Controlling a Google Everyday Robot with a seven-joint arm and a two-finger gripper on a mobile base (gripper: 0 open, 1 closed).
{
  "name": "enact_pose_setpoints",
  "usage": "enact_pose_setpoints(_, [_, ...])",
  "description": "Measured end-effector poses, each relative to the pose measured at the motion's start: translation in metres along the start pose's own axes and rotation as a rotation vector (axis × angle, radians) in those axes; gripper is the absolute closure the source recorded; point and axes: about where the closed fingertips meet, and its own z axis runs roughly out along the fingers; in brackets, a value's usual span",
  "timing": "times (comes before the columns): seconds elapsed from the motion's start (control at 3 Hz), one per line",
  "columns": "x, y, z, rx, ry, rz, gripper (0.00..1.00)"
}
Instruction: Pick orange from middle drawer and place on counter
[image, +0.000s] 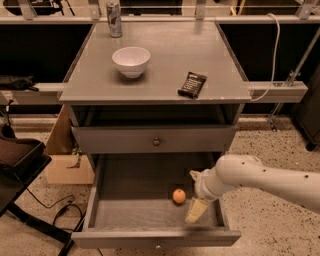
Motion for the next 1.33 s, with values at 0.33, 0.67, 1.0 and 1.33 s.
enact_pose_setpoints(0.33, [0.008, -0.016, 0.032, -0.001, -0.025, -0.006, 0.00])
enact_pose_setpoints(0.67, [0.018, -0.029, 0.055, -0.007, -0.030, 0.001, 0.00])
enact_pose_setpoints(1.0, [0.031, -0.038, 0.070, -0.007, -0.038, 0.020, 0.00])
enact_pose_setpoints(1.33, [0.038, -0.043, 0.082, -0.007, -0.052, 0.038, 0.00])
